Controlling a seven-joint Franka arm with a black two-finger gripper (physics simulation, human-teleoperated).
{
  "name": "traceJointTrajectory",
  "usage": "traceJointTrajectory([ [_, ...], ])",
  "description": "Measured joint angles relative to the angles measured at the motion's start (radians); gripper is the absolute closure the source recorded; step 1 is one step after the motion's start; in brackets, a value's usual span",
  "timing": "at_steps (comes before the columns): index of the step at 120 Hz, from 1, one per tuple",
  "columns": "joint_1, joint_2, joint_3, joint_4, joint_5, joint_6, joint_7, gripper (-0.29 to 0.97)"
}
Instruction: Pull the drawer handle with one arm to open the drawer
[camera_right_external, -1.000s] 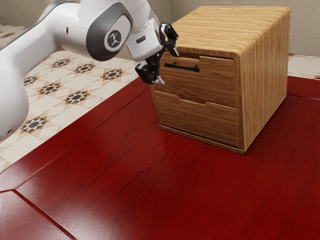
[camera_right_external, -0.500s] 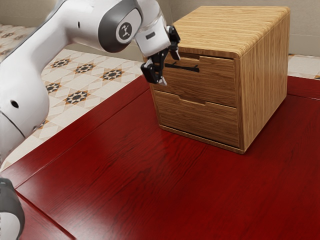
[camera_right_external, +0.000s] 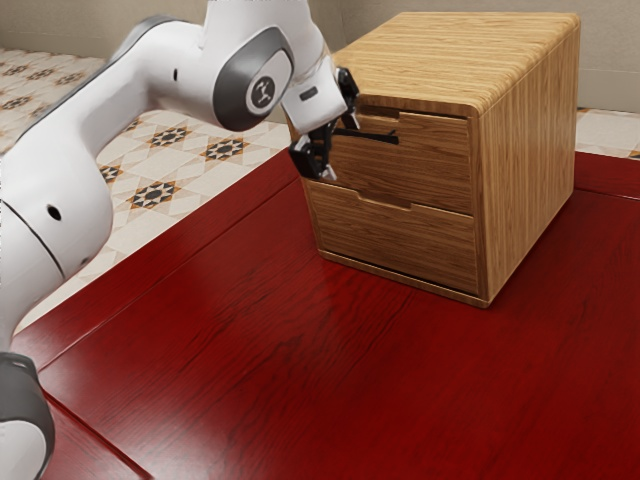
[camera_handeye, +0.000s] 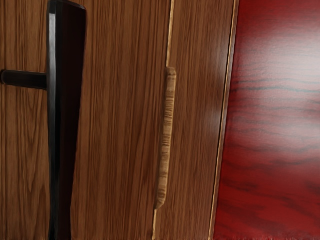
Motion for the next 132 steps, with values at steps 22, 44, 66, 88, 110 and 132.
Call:
traceJointTrajectory([
  [22, -0.006, 0.000, 0.002, -0.013, 0.000, 0.014, -0.006, 0.03],
  [44, -0.021, -0.008, 0.006, -0.036, -0.004, 0.020, -0.013, 0.05],
  [66, -0.019, -0.007, 0.012, -0.039, -0.007, 0.022, -0.022, 0.11],
  [88, -0.022, -0.008, 0.021, -0.038, -0.008, 0.026, -0.029, 0.23],
  [110, -0.028, -0.017, 0.022, -0.029, -0.009, 0.037, -0.034, 0.43],
  [132, -0.037, -0.023, 0.023, -0.029, -0.009, 0.042, -0.038, 0.51],
])
